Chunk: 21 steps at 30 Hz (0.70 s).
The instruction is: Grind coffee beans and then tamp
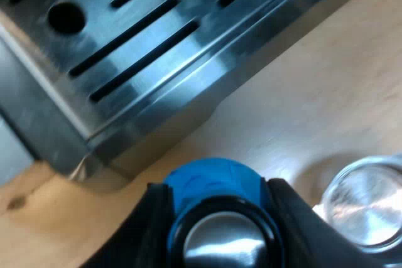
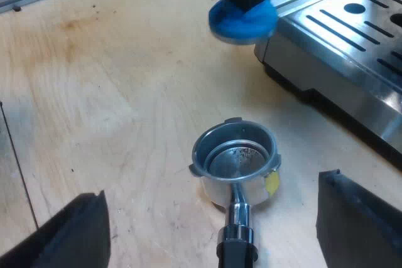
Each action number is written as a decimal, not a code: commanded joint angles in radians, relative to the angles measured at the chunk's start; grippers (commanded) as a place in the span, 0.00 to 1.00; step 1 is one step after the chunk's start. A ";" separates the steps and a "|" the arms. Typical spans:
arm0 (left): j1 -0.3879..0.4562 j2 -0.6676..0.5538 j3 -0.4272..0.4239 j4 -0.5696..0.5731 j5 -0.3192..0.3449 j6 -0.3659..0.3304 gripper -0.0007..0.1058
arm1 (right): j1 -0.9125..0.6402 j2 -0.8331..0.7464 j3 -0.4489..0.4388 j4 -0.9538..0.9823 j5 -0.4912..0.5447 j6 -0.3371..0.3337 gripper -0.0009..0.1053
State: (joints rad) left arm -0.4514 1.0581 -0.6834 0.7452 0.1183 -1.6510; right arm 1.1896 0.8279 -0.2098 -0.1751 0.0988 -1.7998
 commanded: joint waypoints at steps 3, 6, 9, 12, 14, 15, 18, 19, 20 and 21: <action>0.048 -0.012 0.066 -0.044 0.011 0.001 0.01 | 0.002 -0.006 -0.001 -0.009 -0.008 -0.015 0.66; 0.048 -0.012 0.110 -0.093 0.055 0.001 0.01 | 0.002 -0.006 -0.001 -0.009 -0.008 -0.015 0.66; 0.048 -0.012 0.153 -0.142 0.048 -0.012 0.01 | 0.002 -0.006 -0.001 -0.009 -0.008 -0.015 0.66; 0.048 0.011 0.167 -0.161 0.049 -0.012 0.01 | 0.002 -0.006 -0.001 -0.009 -0.008 -0.015 0.66; 0.048 0.038 0.167 -0.181 0.049 -0.016 0.01 | 0.002 -0.006 -0.001 -0.009 -0.011 -0.013 0.66; 0.048 0.042 0.167 -0.186 0.049 -0.016 0.01 | 0.002 -0.006 -0.001 -0.009 -0.011 -0.013 0.66; 0.048 0.075 0.167 -0.198 0.049 -0.016 0.01 | 0.002 -0.006 -0.001 -0.009 -0.010 -0.013 0.66; 0.048 0.086 0.167 -0.198 0.049 -0.016 0.01 | 0.002 -0.006 -0.001 -0.009 -0.010 -0.013 0.66; 0.048 0.100 0.167 -0.198 0.049 -0.016 0.01 | 0.002 -0.006 -0.001 -0.009 -0.010 -0.013 0.66; 0.048 0.107 0.167 -0.198 0.049 -0.016 0.01 | 0.002 -0.006 -0.001 -0.009 -0.010 -0.013 0.66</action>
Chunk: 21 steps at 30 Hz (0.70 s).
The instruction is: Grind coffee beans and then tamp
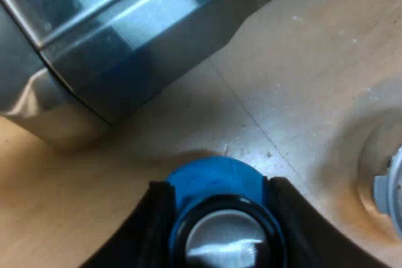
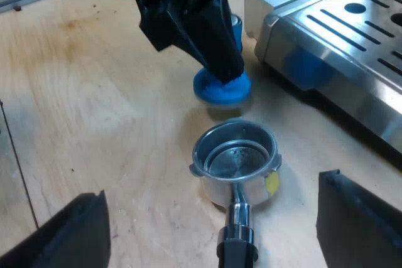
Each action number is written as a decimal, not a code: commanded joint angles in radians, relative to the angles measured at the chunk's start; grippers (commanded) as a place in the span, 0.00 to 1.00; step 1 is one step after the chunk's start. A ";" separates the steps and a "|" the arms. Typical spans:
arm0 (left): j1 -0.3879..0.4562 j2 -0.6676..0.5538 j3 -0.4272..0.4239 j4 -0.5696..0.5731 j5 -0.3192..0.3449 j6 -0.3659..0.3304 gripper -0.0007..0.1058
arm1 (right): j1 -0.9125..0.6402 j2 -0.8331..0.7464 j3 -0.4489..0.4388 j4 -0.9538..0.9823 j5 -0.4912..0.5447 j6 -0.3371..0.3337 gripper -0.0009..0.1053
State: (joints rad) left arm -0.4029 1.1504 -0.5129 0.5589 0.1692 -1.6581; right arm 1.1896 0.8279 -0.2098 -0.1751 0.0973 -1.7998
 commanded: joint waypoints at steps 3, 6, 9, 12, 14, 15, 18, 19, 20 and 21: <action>-0.001 0.049 -0.003 -0.033 -0.001 -0.009 0.01 | 0.002 -0.006 -0.001 -0.009 -0.009 -0.013 0.66; -0.001 0.073 -0.003 -0.053 -0.001 -0.009 0.01 | 0.002 -0.006 -0.001 -0.009 -0.009 -0.006 0.66; -0.001 0.074 -0.003 -0.058 -0.001 -0.009 0.01 | 0.002 -0.006 -0.001 -0.009 -0.009 -0.006 0.66; -0.001 0.074 -0.003 -0.059 -0.001 -0.009 0.01 | 0.002 -0.006 -0.001 -0.009 -0.009 -0.006 0.66; -0.001 0.074 -0.003 -0.059 -0.001 -0.009 0.01 | 0.002 -0.006 -0.001 -0.009 -0.009 -0.006 0.66; -0.001 0.074 -0.003 -0.059 -0.001 -0.009 0.01 | 0.002 -0.006 -0.001 -0.009 -0.009 -0.006 0.66; -0.001 0.074 -0.003 -0.056 -0.001 -0.009 0.03 | 0.002 -0.006 -0.001 -0.009 -0.009 -0.006 0.66; -0.001 0.074 -0.003 -0.056 -0.001 -0.009 0.07 | 0.002 -0.006 -0.001 -0.009 -0.009 -0.006 0.66; -0.001 0.074 -0.003 -0.054 0.004 -0.009 0.14 | 0.002 -0.006 -0.001 -0.009 -0.009 -0.006 0.66; -0.001 0.074 -0.003 -0.052 0.011 -0.009 0.20 | 0.002 -0.006 -0.001 -0.009 -0.009 -0.006 0.66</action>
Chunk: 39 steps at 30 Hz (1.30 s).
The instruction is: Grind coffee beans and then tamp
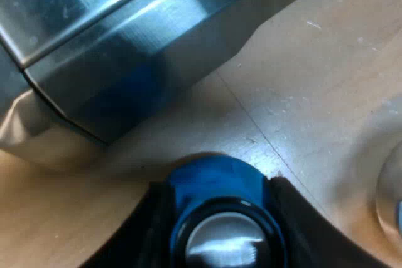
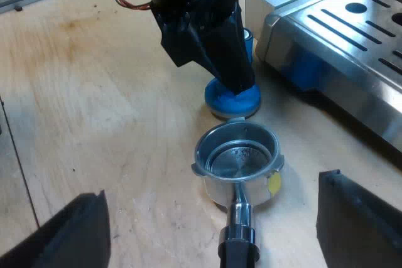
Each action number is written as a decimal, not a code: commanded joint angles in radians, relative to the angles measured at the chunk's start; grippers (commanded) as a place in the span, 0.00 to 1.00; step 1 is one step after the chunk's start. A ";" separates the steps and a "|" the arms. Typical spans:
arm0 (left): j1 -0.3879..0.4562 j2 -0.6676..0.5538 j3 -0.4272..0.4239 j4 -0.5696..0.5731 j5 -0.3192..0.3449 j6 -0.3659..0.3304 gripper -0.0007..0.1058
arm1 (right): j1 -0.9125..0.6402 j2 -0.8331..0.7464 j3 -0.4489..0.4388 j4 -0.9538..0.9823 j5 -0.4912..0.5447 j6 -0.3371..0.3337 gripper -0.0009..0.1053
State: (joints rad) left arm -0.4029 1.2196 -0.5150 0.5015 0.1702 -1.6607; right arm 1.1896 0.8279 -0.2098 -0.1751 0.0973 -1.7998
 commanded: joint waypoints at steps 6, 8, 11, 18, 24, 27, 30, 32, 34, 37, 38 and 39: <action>-0.001 0.005 -0.001 0.040 0.028 -0.006 0.65 | 0.002 -0.006 -0.001 -0.009 -0.009 -0.006 0.66; -0.001 0.005 -0.005 0.057 0.028 -0.006 0.78 | 0.002 -0.006 -0.001 -0.009 -0.009 -0.006 0.66; -0.001 -0.013 -0.013 0.068 0.015 -0.004 0.84 | 0.002 -0.006 -0.001 -0.009 -0.009 -0.006 0.66; -0.001 -0.145 -0.065 0.109 -0.031 -0.001 0.84 | 0.002 -0.006 -0.001 -0.009 -0.009 -0.006 0.66; -0.001 -0.298 -0.108 0.127 -0.041 -0.001 0.84 | 0.002 -0.006 -0.006 -0.009 -0.025 0.025 0.66; -0.001 -0.360 -0.110 0.140 -0.041 -0.001 0.84 | 0.002 -0.006 -0.022 -0.009 -0.035 0.026 0.66; -0.001 -0.422 -0.110 0.186 -0.041 -0.001 0.84 | 0.002 -0.006 -0.044 -0.006 -0.035 0.026 0.66; -0.001 -0.466 -0.110 0.219 -0.050 -0.001 0.84 | 0.002 -0.006 -0.064 0.004 -0.035 0.026 0.66; -0.001 -0.504 -0.110 0.240 -0.062 0.000 0.84 | 0.002 -0.006 -0.078 0.017 -0.035 0.036 0.66; -0.001 -0.560 -0.110 0.267 -0.064 0.003 0.84 | 0.002 -0.006 -0.122 0.083 -0.035 0.052 0.66; -0.001 -0.579 -0.110 0.277 -0.064 0.003 0.84 | 0.002 -0.006 -0.153 0.137 -0.035 0.052 0.66; -0.001 -0.593 -0.110 0.283 -0.064 0.003 0.84 | 0.002 -0.006 -0.168 0.162 -0.035 0.052 0.66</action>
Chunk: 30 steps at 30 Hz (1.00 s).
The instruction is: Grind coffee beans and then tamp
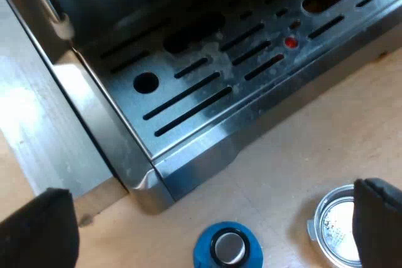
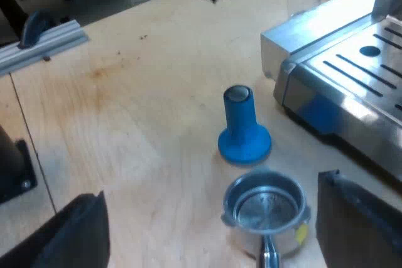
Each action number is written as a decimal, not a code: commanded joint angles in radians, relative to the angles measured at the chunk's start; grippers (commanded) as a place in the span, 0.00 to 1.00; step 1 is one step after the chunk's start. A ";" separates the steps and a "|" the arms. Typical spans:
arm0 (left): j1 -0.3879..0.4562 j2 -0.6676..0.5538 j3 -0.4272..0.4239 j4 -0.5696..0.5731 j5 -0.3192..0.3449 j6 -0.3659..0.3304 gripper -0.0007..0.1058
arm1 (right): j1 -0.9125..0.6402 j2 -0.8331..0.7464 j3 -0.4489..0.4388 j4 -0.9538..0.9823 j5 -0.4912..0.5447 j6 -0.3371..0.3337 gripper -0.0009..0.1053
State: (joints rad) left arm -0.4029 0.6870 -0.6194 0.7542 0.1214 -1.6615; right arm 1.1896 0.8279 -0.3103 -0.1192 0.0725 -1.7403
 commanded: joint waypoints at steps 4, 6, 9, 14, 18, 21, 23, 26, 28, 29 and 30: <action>-0.001 -0.116 -0.006 0.061 -0.016 0.003 0.84 | 0.002 -0.006 -0.169 0.263 -0.010 -0.007 0.66; -0.001 -0.135 -0.014 0.081 -0.014 0.003 0.84 | 0.002 -0.006 -0.216 0.317 -0.010 -0.007 0.66; -0.001 -0.144 -0.048 0.124 -0.014 0.003 0.84 | 0.002 -0.006 -0.284 0.407 -0.005 0.013 0.66; -0.001 -0.143 -0.134 0.161 -0.014 0.003 0.84 | 0.002 -0.006 -0.393 0.564 0.059 0.067 0.66; -0.001 -0.143 -0.176 0.162 -0.014 -0.014 0.84 | -0.030 -0.006 -0.439 0.644 0.076 0.085 0.66; -0.001 -0.143 -0.198 0.162 -0.006 -0.024 0.84 | -0.098 -0.006 -0.470 0.709 0.018 0.087 0.66; -0.001 -0.143 -0.209 0.162 -0.004 -0.025 0.84 | -0.170 -0.006 -0.483 0.744 -0.065 0.087 0.66; -0.001 -0.140 -0.216 0.162 -0.004 -0.047 0.84 | -0.242 -0.006 -0.487 0.753 -0.135 0.087 0.66; 0.026 -0.131 -0.218 0.160 0.010 -0.057 0.84 | -0.331 -0.006 -0.489 0.753 -0.203 0.087 0.66; 0.037 -0.131 -0.218 0.160 0.015 -0.060 0.84 | -0.367 -0.006 -0.489 0.753 -0.228 0.087 0.66; 0.067 -0.118 -0.218 0.160 0.036 -0.062 0.84 | -0.403 -0.006 -0.489 0.753 -0.249 0.087 0.66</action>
State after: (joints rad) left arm -0.3477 0.5635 -0.8302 0.9172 0.1506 -1.7073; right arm 0.8225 0.8299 -0.7859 0.6329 -0.1428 -1.6515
